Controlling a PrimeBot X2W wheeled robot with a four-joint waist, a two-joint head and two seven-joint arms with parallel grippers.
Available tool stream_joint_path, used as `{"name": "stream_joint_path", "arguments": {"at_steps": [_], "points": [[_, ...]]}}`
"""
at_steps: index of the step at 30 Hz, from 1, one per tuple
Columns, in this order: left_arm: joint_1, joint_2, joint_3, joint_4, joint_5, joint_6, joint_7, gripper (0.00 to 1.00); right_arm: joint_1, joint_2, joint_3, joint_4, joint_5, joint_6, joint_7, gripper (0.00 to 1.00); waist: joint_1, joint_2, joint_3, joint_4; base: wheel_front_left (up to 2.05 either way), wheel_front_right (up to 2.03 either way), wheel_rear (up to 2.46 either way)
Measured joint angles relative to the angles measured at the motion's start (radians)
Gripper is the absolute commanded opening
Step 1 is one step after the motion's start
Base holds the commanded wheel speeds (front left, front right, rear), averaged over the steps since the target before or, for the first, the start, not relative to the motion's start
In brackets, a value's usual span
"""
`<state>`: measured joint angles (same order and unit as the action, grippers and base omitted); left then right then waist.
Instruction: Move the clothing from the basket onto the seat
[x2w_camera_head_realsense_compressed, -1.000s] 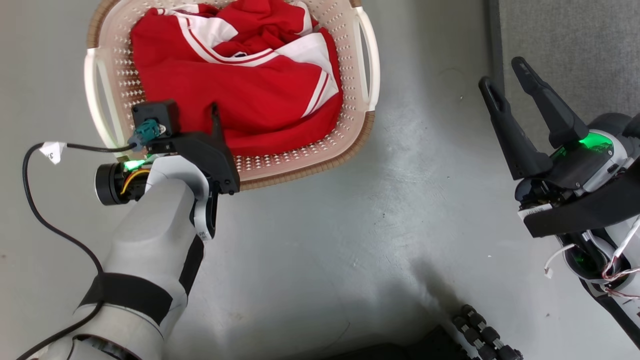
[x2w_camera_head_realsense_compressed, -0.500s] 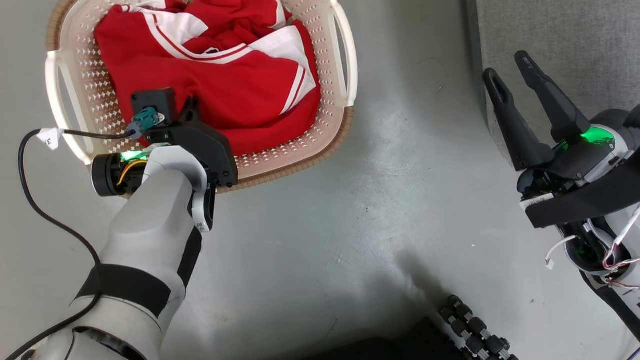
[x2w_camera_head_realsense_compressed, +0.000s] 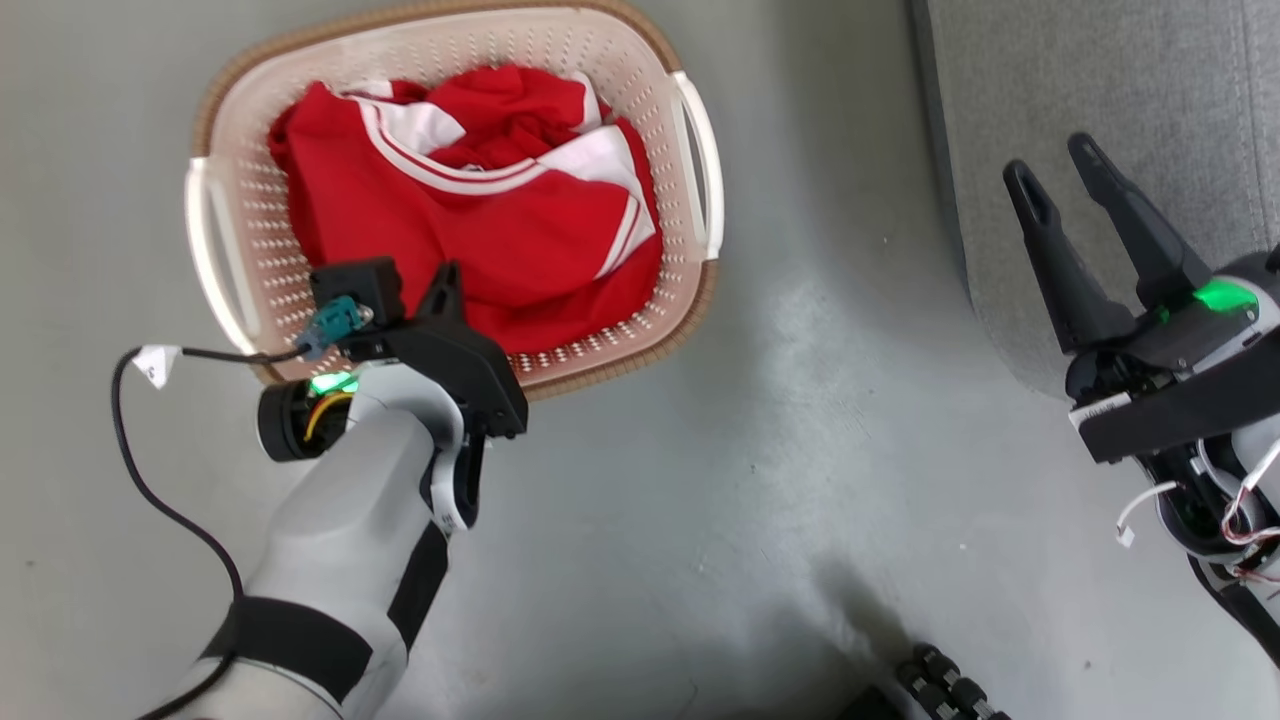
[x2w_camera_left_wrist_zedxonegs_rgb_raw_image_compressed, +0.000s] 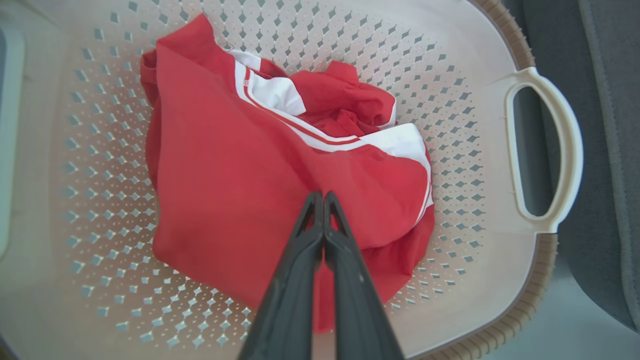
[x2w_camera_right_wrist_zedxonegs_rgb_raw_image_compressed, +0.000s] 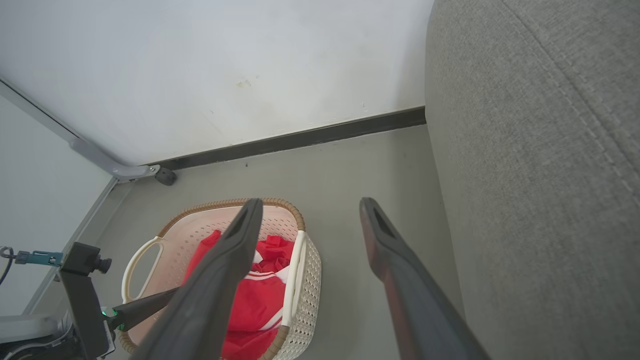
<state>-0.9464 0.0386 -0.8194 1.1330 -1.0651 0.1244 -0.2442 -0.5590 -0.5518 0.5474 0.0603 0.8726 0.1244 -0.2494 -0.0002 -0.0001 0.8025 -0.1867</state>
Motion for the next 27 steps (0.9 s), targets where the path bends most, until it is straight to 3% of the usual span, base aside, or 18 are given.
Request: {"name": "stream_joint_path", "arguments": {"at_steps": [13, 27], "points": [[0.129, -0.001, 0.005, -0.146, -0.107, 0.000, -0.005, 0.00, 0.139, -0.009, -0.059, 0.052, -0.003, 0.000, 0.000, 1.00, 0.0000, 0.0000, -0.177, 0.085, 0.00, 0.00, 0.00], [0.240, -0.001, 0.065, -0.255, -0.090, 0.000, -0.005, 0.00, 0.233, 0.025, -0.128, 0.108, -0.048, 0.000, 0.000, 1.00, 0.0000, 0.0000, -0.379, 0.170, 0.00, 0.00, 0.00]]}}
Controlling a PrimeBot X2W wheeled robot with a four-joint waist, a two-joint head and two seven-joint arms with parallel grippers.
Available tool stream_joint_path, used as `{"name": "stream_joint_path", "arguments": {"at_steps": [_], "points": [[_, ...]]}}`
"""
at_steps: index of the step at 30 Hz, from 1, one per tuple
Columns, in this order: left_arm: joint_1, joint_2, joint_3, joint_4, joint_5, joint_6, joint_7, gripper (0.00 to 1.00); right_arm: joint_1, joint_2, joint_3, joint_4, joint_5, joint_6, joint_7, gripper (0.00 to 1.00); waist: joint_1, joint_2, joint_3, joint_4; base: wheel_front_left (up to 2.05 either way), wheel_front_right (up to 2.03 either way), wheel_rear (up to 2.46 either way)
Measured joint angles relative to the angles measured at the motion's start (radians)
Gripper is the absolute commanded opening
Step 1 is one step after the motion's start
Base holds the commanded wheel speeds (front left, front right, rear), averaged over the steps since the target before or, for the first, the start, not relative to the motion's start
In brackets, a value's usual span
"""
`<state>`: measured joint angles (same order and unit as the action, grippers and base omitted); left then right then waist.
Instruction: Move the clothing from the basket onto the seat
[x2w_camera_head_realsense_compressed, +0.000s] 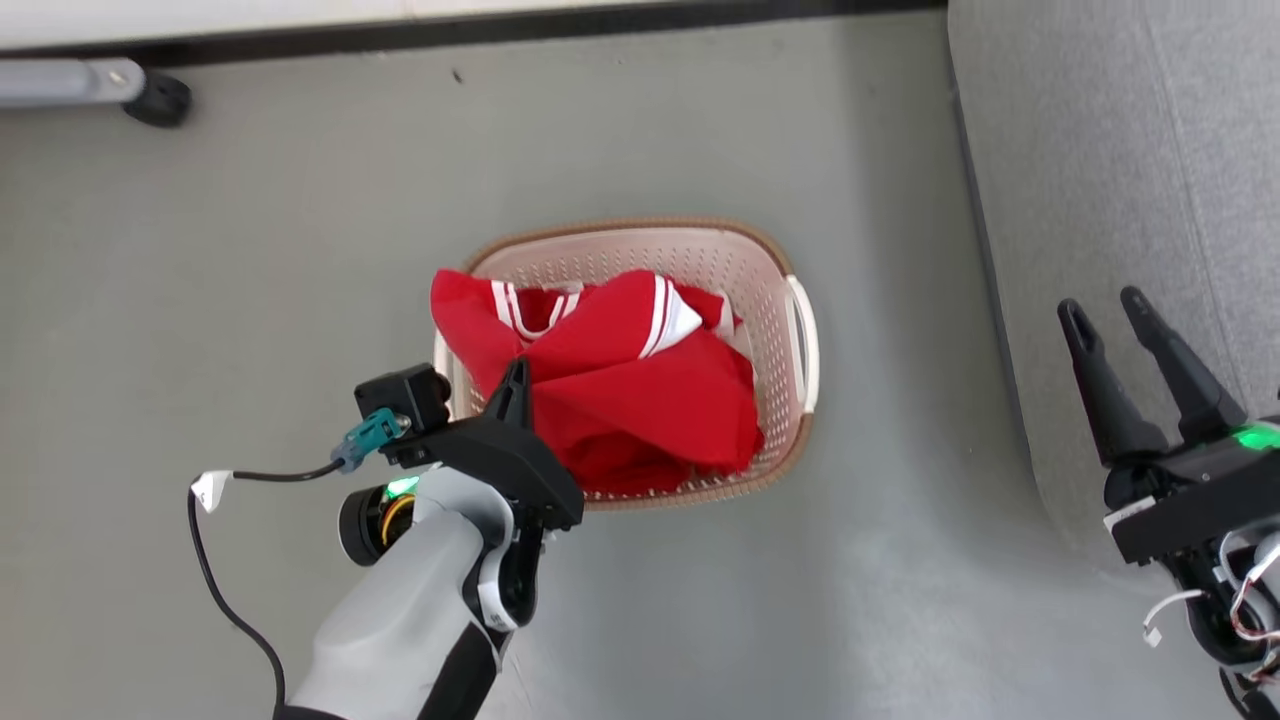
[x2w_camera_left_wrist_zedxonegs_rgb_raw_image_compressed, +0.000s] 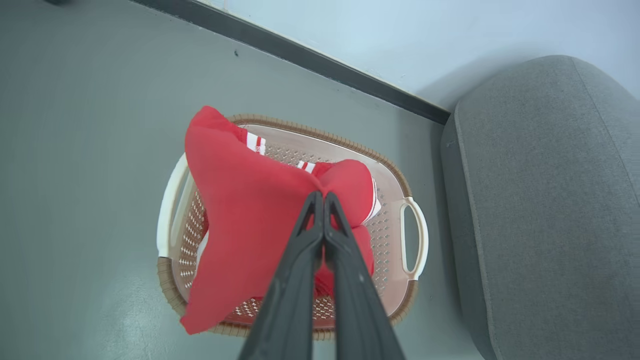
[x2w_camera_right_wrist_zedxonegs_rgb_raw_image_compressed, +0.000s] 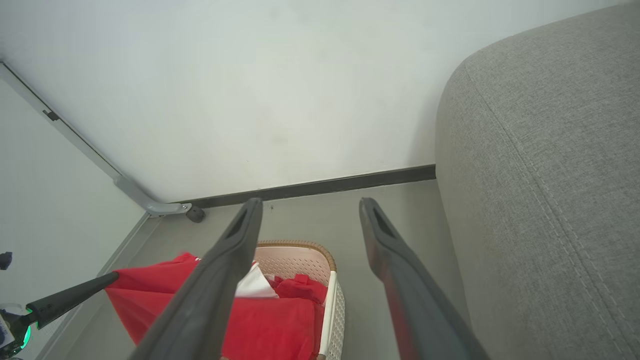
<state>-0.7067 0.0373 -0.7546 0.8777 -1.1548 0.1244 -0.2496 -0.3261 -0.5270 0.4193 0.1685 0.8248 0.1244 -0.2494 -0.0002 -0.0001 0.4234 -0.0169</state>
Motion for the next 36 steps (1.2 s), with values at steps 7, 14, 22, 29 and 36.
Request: {"name": "stream_joint_path", "arguments": {"at_steps": [7, 14, 22, 29, 36], "points": [[0.047, 0.000, 0.037, -0.053, 0.063, 0.000, 0.000, 0.00, 0.048, 0.037, 0.001, 0.022, -0.030, 0.000, 0.000, 1.00, 0.0000, 0.0000, -0.104, 0.031, 0.00, 0.00, 0.00], [0.104, -0.001, 0.097, -0.081, 0.138, 0.000, 0.000, 0.00, 0.092, 0.096, 0.014, 0.053, -0.068, 0.000, 0.000, 1.00, 0.0000, 0.0000, -0.209, 0.051, 0.00, 0.00, 0.00], [0.188, 0.000, 0.179, -0.111, 0.243, 0.000, 0.000, 0.00, 0.160, 0.163, 0.027, 0.094, -0.107, 0.000, 0.000, 1.00, 0.0000, 0.0000, -0.328, 0.064, 0.00, 0.00, 0.00], [0.276, 0.004, 0.252, -0.175, 0.336, 0.000, 0.000, 0.00, 0.212, 0.196, 0.033, 0.093, -0.151, 0.000, 0.000, 1.00, 0.0000, -0.0001, -0.423, 0.071, 0.00, 0.00, 0.00], [0.349, 0.007, 0.308, -0.270, 0.420, 0.000, 0.000, 0.00, 0.237, 0.204, 0.031, 0.077, -0.185, 0.000, 0.000, 1.00, 0.0000, 0.0001, -0.477, 0.075, 0.00, 0.00, 0.00]]}}
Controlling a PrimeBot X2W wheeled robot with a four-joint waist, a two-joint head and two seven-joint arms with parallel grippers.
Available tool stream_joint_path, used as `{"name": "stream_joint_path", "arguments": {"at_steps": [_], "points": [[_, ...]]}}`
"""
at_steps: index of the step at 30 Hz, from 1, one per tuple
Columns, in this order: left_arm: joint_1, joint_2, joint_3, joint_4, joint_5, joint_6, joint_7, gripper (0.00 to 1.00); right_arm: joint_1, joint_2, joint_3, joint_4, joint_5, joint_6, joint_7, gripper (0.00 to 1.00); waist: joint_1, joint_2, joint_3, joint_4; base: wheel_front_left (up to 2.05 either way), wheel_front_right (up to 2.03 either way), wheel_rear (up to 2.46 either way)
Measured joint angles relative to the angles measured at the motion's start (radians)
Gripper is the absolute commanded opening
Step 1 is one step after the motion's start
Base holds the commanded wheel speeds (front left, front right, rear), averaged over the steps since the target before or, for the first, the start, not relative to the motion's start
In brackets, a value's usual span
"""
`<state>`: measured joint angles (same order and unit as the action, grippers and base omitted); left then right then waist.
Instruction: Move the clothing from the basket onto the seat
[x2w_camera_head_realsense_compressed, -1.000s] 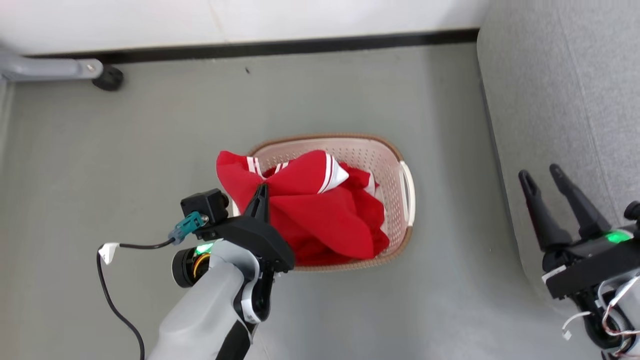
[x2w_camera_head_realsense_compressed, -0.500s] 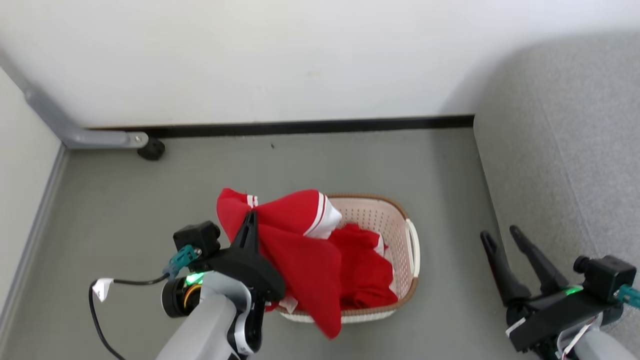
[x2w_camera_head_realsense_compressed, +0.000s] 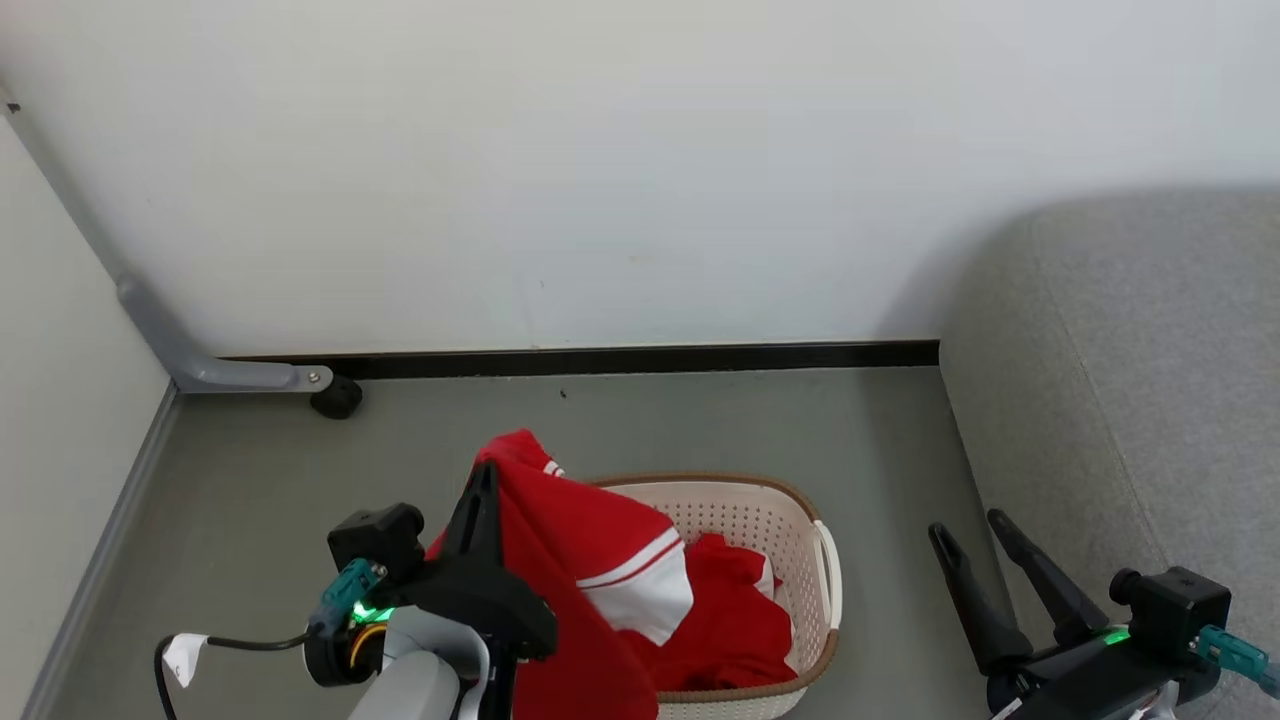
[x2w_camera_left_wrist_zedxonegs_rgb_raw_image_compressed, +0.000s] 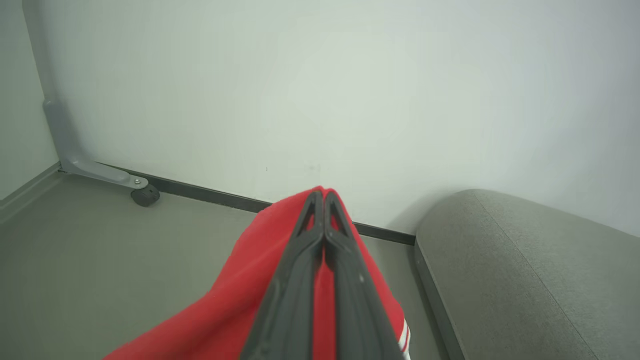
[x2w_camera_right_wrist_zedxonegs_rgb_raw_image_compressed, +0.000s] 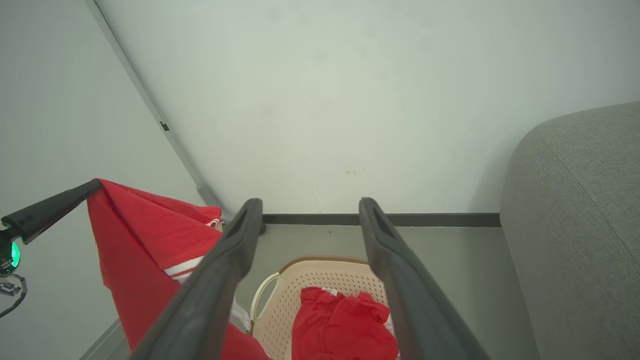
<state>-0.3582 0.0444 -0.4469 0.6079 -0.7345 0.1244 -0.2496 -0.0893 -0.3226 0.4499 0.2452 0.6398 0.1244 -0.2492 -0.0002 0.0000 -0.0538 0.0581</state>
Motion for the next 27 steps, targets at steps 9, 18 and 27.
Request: {"name": "stream_joint_path", "arguments": {"at_steps": [9, 18, 27], "points": [[0.063, 0.000, 0.047, -0.105, 0.079, 0.000, 0.000, 0.00, 0.000, -0.001, 0.042, -0.030, -0.027, 0.000, 0.000, 1.00, 0.0001, 0.0000, -0.007, 0.003, 0.00, 0.00, 0.00], [0.088, 0.000, 0.063, -0.185, 0.133, 0.000, 0.000, 0.00, -0.031, -0.026, 0.129, -0.070, -0.054, 0.000, 0.000, 1.00, 0.0002, 0.0000, 0.001, 0.011, 0.00, 0.00, 0.00], [0.101, 0.000, 0.050, -0.253, 0.184, 0.000, 0.000, 0.00, -0.201, -0.045, 0.351, -0.118, -0.086, 0.000, 0.000, 1.00, 0.0002, 0.0000, 0.012, 0.017, 0.00, 0.00, 0.00]]}}
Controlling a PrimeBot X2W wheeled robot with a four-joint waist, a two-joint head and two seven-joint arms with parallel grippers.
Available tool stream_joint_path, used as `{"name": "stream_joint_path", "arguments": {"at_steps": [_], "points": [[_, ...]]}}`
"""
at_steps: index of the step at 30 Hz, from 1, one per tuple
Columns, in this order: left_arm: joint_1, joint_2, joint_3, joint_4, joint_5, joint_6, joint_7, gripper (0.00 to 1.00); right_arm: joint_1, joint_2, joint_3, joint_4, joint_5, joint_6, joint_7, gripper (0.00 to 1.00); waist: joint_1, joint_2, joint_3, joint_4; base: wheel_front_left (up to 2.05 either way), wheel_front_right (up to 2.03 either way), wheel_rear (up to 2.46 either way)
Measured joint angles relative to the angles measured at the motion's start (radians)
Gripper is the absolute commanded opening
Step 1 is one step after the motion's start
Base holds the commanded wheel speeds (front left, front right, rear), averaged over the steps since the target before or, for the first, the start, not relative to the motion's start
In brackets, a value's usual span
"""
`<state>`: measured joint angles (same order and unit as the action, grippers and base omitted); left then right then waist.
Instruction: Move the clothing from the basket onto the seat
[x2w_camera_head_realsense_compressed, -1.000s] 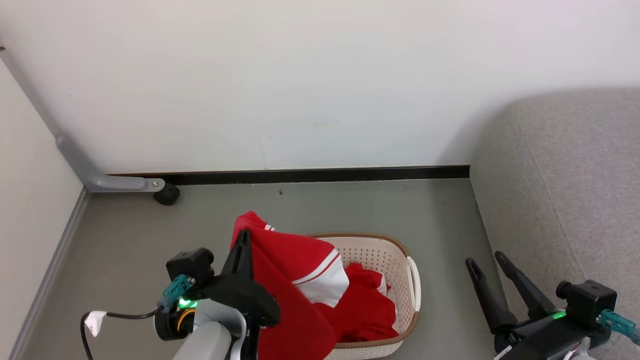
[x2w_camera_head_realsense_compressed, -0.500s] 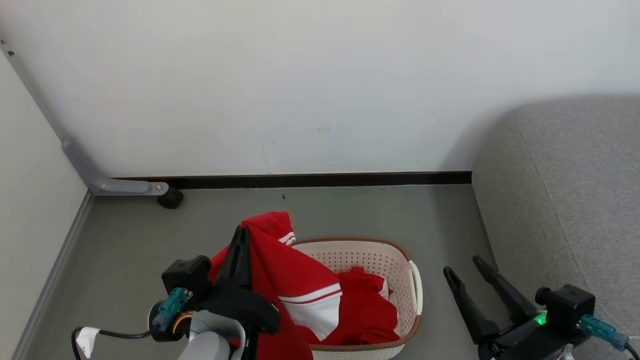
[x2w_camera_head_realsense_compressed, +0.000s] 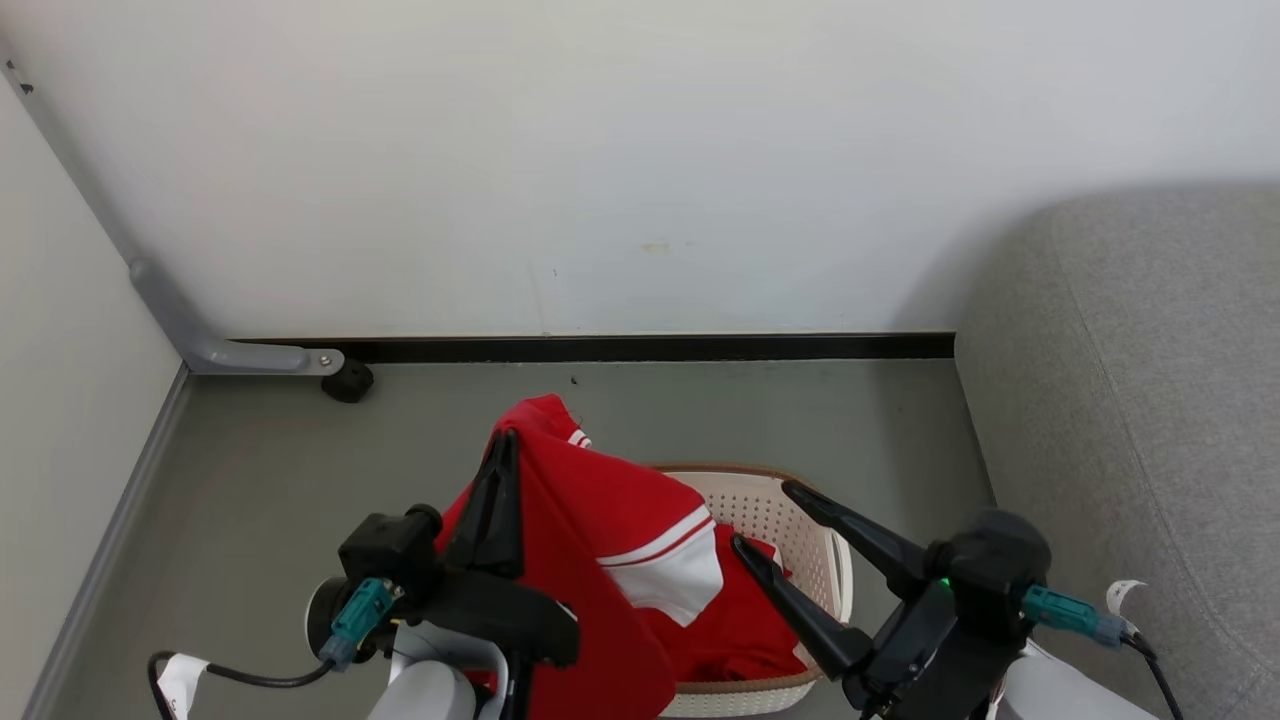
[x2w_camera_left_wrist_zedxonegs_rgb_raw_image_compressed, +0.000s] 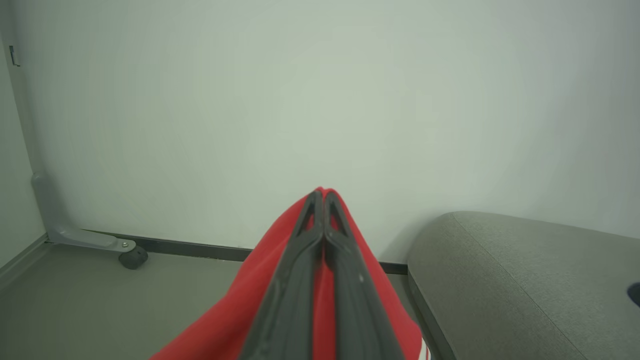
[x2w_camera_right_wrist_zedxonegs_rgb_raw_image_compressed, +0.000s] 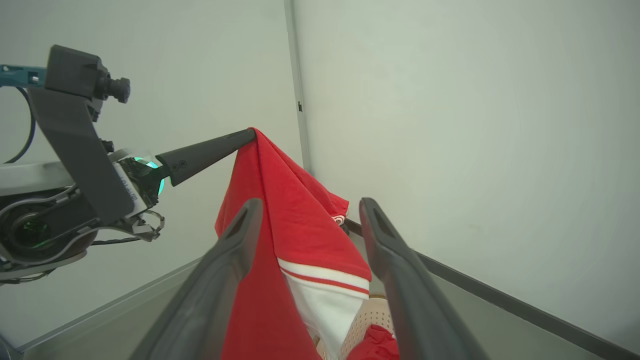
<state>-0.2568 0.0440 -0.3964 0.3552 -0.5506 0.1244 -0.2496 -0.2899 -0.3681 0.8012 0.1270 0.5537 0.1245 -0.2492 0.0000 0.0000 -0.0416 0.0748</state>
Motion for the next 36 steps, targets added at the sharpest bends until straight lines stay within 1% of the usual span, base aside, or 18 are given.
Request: {"name": "stream_joint_path", "arguments": {"at_steps": [4, 7, 17, 26, 31, 36], "points": [[0.000, 0.000, -0.029, -0.024, 0.007, 0.000, 0.000, 0.00, -0.070, -0.013, 0.061, -0.001, 0.000, 0.000, 0.000, 1.00, 0.0000, 0.0000, 0.004, 0.008, 0.00, 0.00, 0.00], [-0.005, 0.000, -0.075, -0.045, 0.007, 0.000, 0.000, 0.00, -0.130, -0.039, 0.113, 0.009, 0.000, 0.000, 0.000, 1.00, 0.0000, 0.0000, 0.009, 0.024, 0.00, 0.00, 0.00], [-0.013, 0.002, -0.144, -0.095, 0.005, 0.000, 0.000, 0.00, -0.299, -0.111, 0.275, 0.024, 0.002, 0.000, 0.000, 1.00, 0.0000, 0.0000, 0.026, 0.061, 0.00, 0.00, 0.00], [-0.022, 0.004, -0.225, -0.152, -0.001, 0.000, 0.000, 0.00, -0.353, -0.135, 0.340, 0.044, 0.035, 0.000, 0.000, 1.00, 0.0000, 0.0000, 0.034, 0.088, 0.00, 0.00, 0.00], [-0.022, 0.005, -0.266, -0.191, -0.002, 0.000, 0.000, 0.00, -0.359, -0.141, 0.377, 0.047, 0.056, 0.000, 0.000, 1.00, 0.0001, 0.0001, 0.036, 0.093, 0.00, 0.00, 0.00], [-0.022, 0.005, -0.295, -0.220, -0.006, 0.000, 0.000, 0.00, -0.361, -0.141, 0.388, 0.057, 0.073, 0.000, 0.000, 1.00, 0.0001, 0.0000, 0.038, 0.098, 0.00, 0.00, 0.00]]}}
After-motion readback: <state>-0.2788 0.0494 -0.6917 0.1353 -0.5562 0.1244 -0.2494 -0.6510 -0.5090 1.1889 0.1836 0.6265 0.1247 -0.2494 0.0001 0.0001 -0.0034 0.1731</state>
